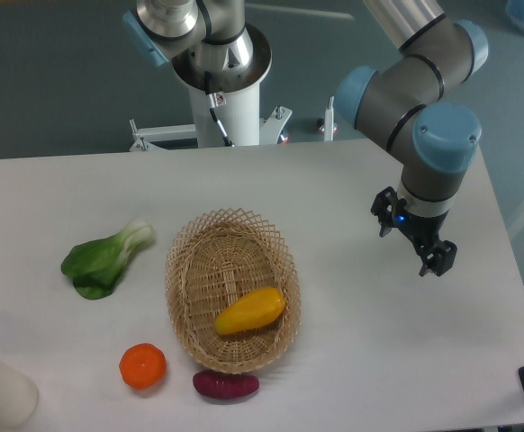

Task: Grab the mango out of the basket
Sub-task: 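Move the gripper over the basket toward the yellow mango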

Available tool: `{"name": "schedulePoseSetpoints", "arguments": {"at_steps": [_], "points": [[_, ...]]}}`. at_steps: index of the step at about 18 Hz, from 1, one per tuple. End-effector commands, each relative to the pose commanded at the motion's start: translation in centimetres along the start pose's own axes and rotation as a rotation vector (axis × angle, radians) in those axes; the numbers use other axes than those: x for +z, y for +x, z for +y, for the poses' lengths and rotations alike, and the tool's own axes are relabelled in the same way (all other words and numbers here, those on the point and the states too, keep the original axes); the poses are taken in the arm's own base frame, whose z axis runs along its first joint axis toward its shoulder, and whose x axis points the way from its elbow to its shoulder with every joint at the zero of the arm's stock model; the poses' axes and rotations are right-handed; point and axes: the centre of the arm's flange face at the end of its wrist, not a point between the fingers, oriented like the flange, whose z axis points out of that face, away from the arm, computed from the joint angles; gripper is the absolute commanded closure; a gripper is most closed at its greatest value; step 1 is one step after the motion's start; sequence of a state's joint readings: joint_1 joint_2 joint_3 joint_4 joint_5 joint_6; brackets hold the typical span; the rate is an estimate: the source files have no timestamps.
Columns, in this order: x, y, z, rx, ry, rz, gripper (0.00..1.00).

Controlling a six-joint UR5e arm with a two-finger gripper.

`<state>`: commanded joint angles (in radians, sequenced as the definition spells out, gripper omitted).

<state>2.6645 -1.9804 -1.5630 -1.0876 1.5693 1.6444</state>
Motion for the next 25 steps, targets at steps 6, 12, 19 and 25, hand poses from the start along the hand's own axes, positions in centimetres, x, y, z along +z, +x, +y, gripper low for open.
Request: {"name": "schedulePoseSetpoints", "arguments": {"at_steps": [6,12,19,25], "points": [[0.8,2.3,-4.3,0.0,0.018,0.026,0.0],[0.8,4.1,-10.6,-0.097,0.025,0.031,0.0],[2.3,5.4,-17.5,-0.194,0.033,0.016,0.0],[2.9,6.0,-19.6,-0.202,0.035,0.012,0.0]]}}
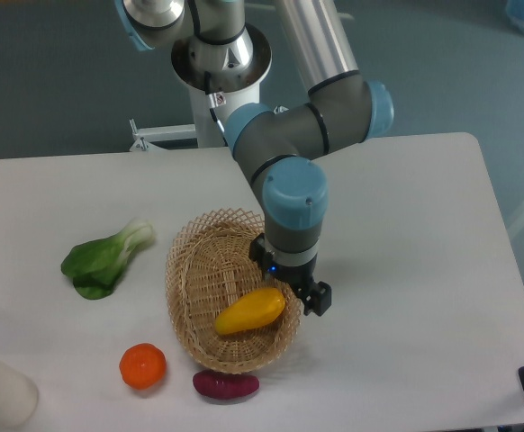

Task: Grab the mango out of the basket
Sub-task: 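Move the gripper over the basket toward the yellow mango, then lower the gripper into the basket and close it on the mango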

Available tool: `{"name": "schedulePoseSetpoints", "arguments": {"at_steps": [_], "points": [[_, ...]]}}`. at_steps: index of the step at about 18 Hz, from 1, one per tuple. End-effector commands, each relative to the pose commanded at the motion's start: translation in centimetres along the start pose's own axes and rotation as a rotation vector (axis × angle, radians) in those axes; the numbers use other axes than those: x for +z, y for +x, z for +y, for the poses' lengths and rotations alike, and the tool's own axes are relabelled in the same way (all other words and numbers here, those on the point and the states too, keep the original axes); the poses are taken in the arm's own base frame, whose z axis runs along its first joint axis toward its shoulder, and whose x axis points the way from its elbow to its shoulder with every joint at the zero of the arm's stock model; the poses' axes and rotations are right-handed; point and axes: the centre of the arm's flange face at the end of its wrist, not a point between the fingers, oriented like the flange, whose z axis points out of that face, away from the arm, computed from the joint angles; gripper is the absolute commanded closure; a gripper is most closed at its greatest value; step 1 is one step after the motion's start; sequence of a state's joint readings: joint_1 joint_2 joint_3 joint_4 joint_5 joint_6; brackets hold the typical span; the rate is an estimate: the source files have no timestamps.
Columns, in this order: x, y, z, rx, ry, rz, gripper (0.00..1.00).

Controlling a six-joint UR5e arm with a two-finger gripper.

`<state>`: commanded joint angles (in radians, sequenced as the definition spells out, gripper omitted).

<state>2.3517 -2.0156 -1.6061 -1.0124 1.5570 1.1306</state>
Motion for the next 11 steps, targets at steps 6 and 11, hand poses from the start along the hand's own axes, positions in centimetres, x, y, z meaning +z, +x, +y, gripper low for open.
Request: {"name": "schedulePoseSetpoints", "arguments": {"at_steps": [6,11], "points": [[1.0,1.9,-2.2,0.011,-0.006,0.016,0.0],[1.7,2.8,-3.7,0.017,0.006,-0.018,0.0]]}}
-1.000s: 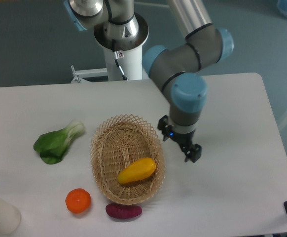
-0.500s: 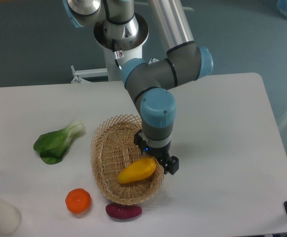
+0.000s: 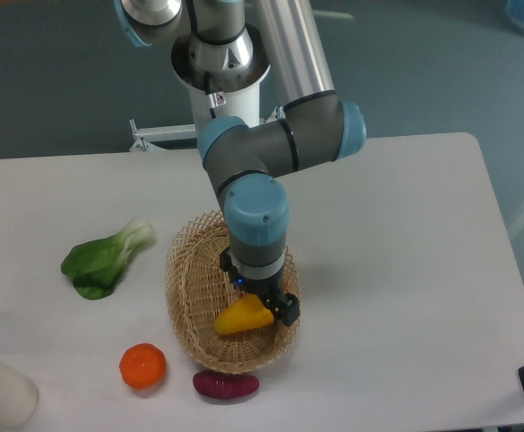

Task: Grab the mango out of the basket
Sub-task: 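Lower the gripper into the basket and close it on the mango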

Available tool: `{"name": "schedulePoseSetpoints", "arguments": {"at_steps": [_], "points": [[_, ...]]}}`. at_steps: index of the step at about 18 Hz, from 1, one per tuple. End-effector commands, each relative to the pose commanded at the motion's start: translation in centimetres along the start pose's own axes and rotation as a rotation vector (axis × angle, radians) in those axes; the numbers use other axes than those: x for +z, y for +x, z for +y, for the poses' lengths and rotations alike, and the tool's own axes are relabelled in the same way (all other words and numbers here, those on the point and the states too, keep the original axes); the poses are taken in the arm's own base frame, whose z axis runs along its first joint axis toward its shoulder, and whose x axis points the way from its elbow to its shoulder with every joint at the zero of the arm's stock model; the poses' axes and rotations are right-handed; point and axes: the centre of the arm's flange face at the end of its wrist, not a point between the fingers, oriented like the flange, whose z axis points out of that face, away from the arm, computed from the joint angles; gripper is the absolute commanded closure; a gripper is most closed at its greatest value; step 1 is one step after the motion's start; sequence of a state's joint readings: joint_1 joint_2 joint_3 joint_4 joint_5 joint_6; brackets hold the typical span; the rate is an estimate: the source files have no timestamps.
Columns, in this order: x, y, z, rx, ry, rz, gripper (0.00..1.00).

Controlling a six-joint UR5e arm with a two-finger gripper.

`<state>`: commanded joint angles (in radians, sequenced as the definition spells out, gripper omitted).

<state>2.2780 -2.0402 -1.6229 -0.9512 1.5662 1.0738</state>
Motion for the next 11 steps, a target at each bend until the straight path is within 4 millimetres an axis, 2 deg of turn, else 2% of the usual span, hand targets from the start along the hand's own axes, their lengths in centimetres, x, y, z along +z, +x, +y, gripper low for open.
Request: {"name": "schedulePoseSetpoints", "arguments": {"at_steps": [5,11], "points": [[1.3,1.2,0.2,0.006,-0.01,0.017,0.0],[2.5,2.2,-0.8,0.038,-0.069,-0.007,0.0]]}}
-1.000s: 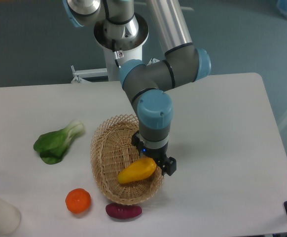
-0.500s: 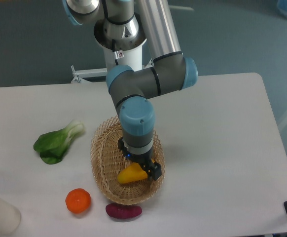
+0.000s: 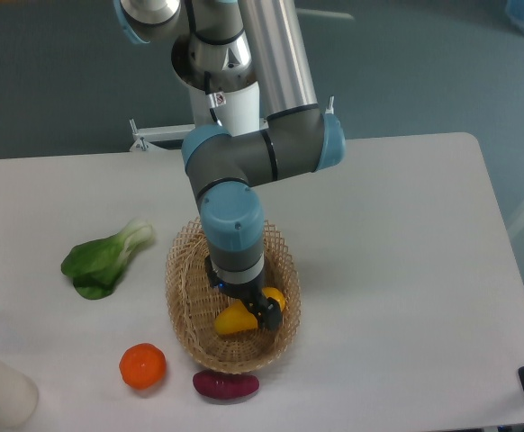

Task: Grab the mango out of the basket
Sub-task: 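Lower the gripper into the basket and close it on the mango, then lift the grasped mango up out of the basket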

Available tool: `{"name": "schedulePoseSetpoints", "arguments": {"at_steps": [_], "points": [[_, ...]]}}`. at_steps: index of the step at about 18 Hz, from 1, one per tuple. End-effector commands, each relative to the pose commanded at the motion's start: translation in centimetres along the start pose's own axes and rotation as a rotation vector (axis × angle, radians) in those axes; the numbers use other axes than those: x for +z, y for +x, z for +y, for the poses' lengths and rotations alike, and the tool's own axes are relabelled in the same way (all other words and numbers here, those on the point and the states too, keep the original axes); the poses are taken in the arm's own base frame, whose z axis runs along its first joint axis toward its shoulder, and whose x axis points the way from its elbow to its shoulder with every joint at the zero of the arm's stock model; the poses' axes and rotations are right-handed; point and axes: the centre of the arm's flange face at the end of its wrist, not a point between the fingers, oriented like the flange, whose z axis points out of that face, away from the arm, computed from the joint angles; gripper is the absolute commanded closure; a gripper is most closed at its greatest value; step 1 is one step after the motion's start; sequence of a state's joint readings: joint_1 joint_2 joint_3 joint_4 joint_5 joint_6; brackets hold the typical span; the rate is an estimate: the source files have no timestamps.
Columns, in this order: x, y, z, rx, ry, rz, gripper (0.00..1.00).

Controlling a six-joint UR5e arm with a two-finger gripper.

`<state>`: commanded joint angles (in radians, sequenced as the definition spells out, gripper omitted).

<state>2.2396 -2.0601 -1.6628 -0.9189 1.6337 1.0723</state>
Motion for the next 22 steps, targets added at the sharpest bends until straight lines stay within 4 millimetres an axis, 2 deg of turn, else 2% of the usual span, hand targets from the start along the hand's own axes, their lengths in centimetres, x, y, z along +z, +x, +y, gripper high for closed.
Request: {"name": "schedulePoseSetpoints", "arguments": {"at_steps": [5,10,14,15,16,18,19,22], "points": [[1.1,-0.1,-0.6,0.007,-0.015,-0.037,0.0],[3.0,1.0,-1.8,0.031,-0.116,-0.067,0.0],[3.1,0.6,-2.4,0.044,-0.111,-0.071,0.0],[2.9,0.5,-2.4,0.044,-0.11,-0.07,0.14],[2.6,0.4,-2.5,0.043,-0.106,-0.073,0.38],[2.1,0.4,-2.5,0.042,-0.095,-0.076,0.72],[1.8,0.3,-2.6,0.039,-0.083,-0.073,0.77],[1.3,0.3,-2.5,0.037,-0.078,-0.07,0.77]]}}
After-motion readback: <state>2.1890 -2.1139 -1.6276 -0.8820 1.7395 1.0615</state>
